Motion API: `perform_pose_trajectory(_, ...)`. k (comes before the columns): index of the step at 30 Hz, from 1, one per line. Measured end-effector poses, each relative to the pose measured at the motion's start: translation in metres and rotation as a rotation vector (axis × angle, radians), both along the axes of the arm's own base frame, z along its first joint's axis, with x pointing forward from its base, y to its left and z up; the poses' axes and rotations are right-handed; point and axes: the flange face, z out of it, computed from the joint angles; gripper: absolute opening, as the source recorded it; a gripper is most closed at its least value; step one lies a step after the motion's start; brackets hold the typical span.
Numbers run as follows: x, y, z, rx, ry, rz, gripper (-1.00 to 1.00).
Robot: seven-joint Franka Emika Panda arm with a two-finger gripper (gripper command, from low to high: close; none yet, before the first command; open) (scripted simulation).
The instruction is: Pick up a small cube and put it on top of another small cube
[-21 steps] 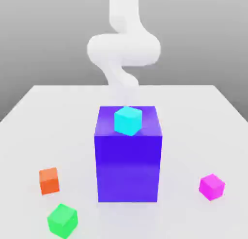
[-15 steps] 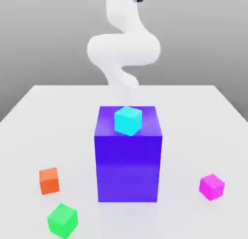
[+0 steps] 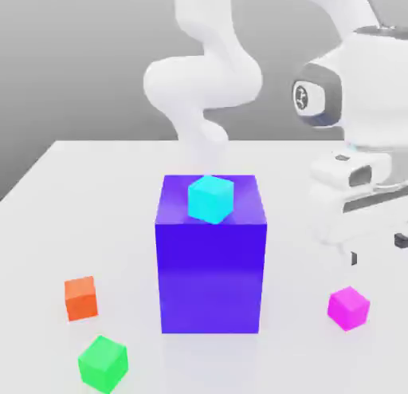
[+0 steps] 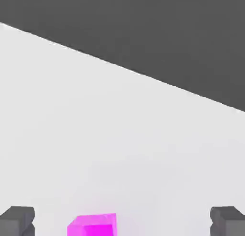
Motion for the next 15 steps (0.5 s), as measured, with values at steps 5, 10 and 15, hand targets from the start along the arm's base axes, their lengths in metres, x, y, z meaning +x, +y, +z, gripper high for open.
perform_pose_trajectory(5, -0.026, 0.006, -0.073, -0.055, 0.056, 0.033, 0.00)
perform_pose_trajectory(10, -0.028, 0.005, -0.113, -0.056, 0.059, 0.034, -1.00)
perform_pose_trajectory(15, -0.028, 0.005, -0.116, -0.056, 0.058, 0.034, -1.00)
